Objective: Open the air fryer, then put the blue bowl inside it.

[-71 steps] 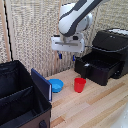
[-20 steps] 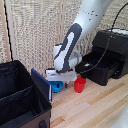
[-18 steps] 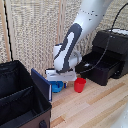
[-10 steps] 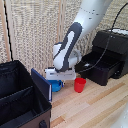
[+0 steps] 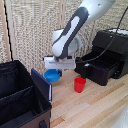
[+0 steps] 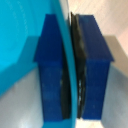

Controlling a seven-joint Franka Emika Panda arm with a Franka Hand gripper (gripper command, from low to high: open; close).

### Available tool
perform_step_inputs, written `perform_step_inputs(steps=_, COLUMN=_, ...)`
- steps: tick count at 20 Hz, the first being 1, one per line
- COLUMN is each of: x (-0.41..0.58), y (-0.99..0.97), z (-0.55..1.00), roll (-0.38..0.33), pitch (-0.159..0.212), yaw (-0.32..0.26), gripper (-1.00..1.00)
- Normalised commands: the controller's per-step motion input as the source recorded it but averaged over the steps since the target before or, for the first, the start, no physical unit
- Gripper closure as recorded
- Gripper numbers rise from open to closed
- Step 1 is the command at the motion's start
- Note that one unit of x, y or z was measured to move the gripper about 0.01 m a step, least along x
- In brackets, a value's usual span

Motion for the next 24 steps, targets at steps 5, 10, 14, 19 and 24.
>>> perform_step_inputs(steps=5, x=0.193, y=0.04, z=0.65, roll=-0.060, pitch=-0.023, yaw=-0.259, gripper=1.00)
perform_step_inputs(steps=10, x=0.199, y=0.07, z=0.52, roll=-0.104, pitch=-0.051, yaw=-0.257, gripper=1.00)
perform_step_inputs(steps=14, x=0.159, y=-0.26, z=0.74, roll=0.016, pitch=-0.034, yaw=-0.204, gripper=1.00)
perform_step_inputs(steps=19, x=-0.041, y=-0.63, z=0.87, roll=0.088, pitch=0.010, yaw=-0.135, gripper=1.00)
perform_step_inputs(steps=24, x=-0.074, y=-0.81, z=0.76, roll=0.091, pitch=0.011, yaw=-0.078, gripper=1.00)
